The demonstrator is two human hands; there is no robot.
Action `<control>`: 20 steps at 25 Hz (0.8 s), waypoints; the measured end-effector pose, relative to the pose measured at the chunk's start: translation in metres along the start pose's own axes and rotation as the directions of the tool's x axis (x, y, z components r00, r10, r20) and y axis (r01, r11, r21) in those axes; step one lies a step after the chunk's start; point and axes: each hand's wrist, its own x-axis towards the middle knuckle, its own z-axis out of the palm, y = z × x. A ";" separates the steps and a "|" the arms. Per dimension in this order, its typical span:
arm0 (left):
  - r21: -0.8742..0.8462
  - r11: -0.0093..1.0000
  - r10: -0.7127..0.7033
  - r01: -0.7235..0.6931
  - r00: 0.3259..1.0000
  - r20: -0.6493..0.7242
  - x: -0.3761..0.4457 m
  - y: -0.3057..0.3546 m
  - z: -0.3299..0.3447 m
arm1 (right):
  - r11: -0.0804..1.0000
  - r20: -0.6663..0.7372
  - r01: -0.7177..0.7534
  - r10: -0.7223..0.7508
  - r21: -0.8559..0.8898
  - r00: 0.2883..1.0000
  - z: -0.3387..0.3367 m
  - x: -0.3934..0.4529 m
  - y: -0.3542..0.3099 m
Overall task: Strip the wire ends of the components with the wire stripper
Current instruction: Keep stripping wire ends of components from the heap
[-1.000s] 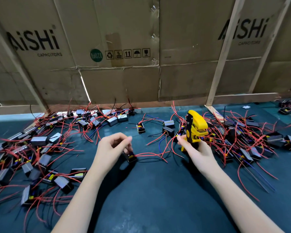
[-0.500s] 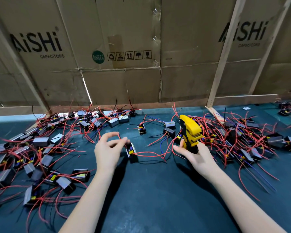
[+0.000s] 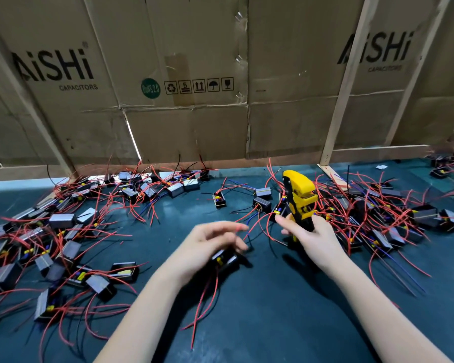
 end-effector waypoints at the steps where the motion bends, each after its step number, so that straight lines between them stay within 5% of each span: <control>1: 0.053 0.998 -0.028 0.026 0.999 0.023 -0.001 -0.002 0.006 | 0.990 -0.050 0.026 -0.033 -0.141 0.998 -0.001 0.000 0.001; 4: 0.142 0.989 -0.033 0.039 0.998 -0.047 -0.001 -0.006 0.013 | 0.771 -0.131 0.091 -0.221 -0.630 0.967 -0.004 -0.002 0.001; 6: 0.154 0.988 0.024 -0.008 0.994 -0.103 0.000 -0.004 0.014 | 0.620 -0.129 0.071 -0.271 -0.782 0.954 -0.003 -0.001 0.002; 14: 0.086 0.996 0.027 -0.013 0.986 -0.162 0.000 0.002 0.015 | 0.373 -0.198 -0.072 -0.311 -0.925 0.930 0.006 0.007 0.010; 20: 0.083 0.996 0.012 0.009 0.970 -0.241 -0.001 0.001 0.019 | 0.287 -0.099 0.010 -0.364 -0.958 0.926 0.020 0.004 0.006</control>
